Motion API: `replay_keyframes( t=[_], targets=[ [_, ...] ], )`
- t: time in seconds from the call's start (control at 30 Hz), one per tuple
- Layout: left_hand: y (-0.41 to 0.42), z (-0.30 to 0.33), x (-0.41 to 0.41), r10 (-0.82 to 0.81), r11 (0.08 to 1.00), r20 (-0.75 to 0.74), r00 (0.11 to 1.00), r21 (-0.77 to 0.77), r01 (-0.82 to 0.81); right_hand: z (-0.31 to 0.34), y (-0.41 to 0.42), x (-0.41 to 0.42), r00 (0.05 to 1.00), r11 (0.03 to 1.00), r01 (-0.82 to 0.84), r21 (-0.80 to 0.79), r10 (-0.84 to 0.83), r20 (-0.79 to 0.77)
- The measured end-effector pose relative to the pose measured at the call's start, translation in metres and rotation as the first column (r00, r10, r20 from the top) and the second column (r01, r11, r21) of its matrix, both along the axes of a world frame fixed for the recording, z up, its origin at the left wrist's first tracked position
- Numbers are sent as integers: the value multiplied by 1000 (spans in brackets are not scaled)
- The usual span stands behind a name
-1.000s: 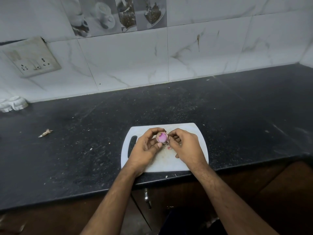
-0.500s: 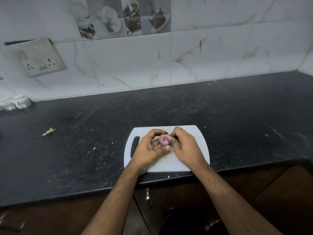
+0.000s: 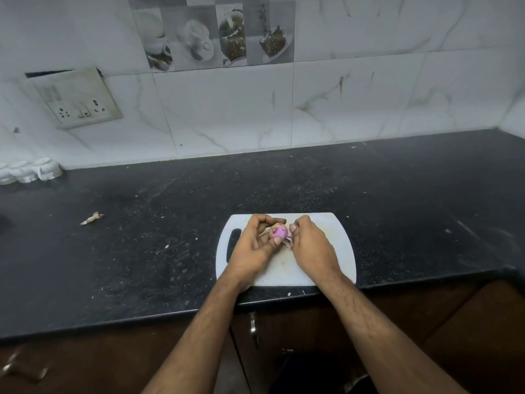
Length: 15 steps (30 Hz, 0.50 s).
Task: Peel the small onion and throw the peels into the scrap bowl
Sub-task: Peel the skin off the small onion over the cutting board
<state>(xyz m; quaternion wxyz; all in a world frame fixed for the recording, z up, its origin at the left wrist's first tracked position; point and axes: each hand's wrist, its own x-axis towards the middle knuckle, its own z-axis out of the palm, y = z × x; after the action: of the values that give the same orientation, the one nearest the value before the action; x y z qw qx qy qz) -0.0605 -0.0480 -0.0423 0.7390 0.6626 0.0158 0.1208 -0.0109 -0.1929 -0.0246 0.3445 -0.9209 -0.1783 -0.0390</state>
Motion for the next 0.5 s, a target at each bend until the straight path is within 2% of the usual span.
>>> replay_keyframes(
  t=[0.07,0.2,0.37,0.43,0.5],
  targets=[
    [0,0,-1,25,1000,6,1000,1,-25,-5,3,-6,997,998,68,-4,-68,24],
    [1,0,-2,44,998,16,999,39,-45,-12,7,-12,995,996,59,-66,-53,89],
    [3,0,-1,51,995,6,999,84,-51,-12,3,-14,994,997,68,25,-70,79],
    [3,-2,0,54,998,3,999,43,-54,-12,4,-14,994,997,72,22,-74,86],
    [3,-3,1,71,993,-11,997,-91,-71,-13,7,-14,991,996,92,-3,-92,96]
  ],
)
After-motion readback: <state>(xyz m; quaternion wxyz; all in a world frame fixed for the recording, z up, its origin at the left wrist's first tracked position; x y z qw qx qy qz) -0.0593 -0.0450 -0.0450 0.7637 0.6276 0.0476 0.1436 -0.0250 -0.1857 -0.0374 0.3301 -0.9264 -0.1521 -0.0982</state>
